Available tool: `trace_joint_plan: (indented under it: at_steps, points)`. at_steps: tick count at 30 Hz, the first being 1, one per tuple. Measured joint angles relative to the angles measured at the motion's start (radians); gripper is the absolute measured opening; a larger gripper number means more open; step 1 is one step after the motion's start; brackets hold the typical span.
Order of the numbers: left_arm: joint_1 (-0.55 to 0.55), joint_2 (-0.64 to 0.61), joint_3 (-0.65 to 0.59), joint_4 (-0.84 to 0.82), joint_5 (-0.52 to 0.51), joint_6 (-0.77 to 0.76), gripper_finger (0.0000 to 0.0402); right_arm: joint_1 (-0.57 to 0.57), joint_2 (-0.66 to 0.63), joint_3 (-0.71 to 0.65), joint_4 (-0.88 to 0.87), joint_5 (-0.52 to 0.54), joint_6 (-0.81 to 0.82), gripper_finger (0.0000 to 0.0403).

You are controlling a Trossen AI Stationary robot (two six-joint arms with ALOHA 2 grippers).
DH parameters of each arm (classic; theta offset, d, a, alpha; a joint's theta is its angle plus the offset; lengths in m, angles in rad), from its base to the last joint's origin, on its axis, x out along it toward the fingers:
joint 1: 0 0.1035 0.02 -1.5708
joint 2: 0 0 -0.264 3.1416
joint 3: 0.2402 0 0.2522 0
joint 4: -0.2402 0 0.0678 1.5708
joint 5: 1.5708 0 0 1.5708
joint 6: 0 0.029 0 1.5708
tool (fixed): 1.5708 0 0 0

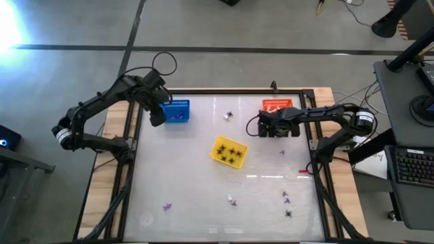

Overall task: Sort Halloween decoration
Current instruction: Put the white skeleton toy into the orange bin

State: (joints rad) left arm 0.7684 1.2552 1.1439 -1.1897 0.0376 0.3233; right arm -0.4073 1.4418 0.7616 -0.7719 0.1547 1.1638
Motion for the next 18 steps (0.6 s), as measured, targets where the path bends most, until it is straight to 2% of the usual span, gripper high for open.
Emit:
trace_joint_plan:
  at_steps: [4,12,18]
  points:
    - [0.000,0.000,0.000,0.000,0.000,0.000,0.0107,-0.018,-0.001,0.000,0.000,0.022,-0.129,0.0123]
    - [0.000,0.000,0.000,0.000,0.000,-0.018,0.0107,-0.079,-0.001,0.001,0.001,0.069,-0.243,0.0126]
    - [0.000,0.000,0.000,0.000,0.000,-0.022,0.0107,-0.112,-0.001,0.002,0.033,0.024,-0.293,0.0123]
